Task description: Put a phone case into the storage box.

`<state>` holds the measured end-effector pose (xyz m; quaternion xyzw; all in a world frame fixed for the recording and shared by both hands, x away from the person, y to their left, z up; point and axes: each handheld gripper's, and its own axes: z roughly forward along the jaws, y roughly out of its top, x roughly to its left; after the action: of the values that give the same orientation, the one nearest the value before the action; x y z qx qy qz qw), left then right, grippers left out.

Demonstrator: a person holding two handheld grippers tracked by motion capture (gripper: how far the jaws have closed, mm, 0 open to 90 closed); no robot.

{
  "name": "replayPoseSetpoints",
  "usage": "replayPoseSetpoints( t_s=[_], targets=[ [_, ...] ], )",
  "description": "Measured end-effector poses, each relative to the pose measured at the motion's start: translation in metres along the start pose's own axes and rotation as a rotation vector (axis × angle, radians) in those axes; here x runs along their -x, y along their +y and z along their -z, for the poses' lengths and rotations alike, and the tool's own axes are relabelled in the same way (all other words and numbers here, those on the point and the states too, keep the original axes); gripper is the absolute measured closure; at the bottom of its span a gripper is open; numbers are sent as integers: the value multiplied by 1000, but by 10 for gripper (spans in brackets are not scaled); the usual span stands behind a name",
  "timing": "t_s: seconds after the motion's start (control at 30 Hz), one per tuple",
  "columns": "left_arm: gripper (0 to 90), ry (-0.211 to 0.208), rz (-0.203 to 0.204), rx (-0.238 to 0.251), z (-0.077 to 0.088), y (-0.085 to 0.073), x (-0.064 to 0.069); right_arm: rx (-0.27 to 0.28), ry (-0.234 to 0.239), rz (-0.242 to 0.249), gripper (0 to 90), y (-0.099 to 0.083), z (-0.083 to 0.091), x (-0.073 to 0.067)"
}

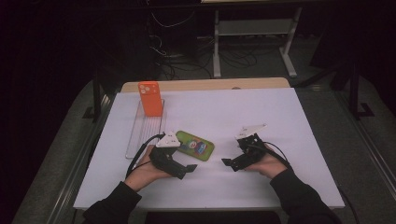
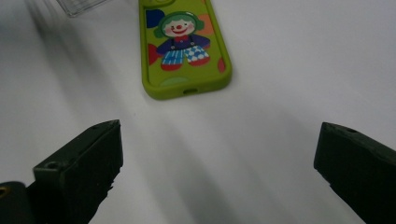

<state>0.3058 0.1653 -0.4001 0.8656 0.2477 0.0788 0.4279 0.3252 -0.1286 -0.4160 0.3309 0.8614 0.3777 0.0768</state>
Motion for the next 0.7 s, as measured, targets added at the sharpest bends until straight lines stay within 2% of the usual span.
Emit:
replayPoseSetpoints(
  t_s=[0.4, 0.5, 0.6, 0.7],
  targets=[
    [0, -5, 6, 2, -1, -1, 0, -34, 38, 69, 5, 46, -51, -11],
    [0, -7, 6, 1, -1, -1, 0, -55, 50, 87, 7, 54, -62, -14],
    [0, -11, 30, 18, -2, -1, 2, -86, 52, 116, 7, 61, -72, -16],
    [0, -11, 17, 14, -2, -1, 1, -100, 43, 148, 7, 65, -81, -17]
  ],
)
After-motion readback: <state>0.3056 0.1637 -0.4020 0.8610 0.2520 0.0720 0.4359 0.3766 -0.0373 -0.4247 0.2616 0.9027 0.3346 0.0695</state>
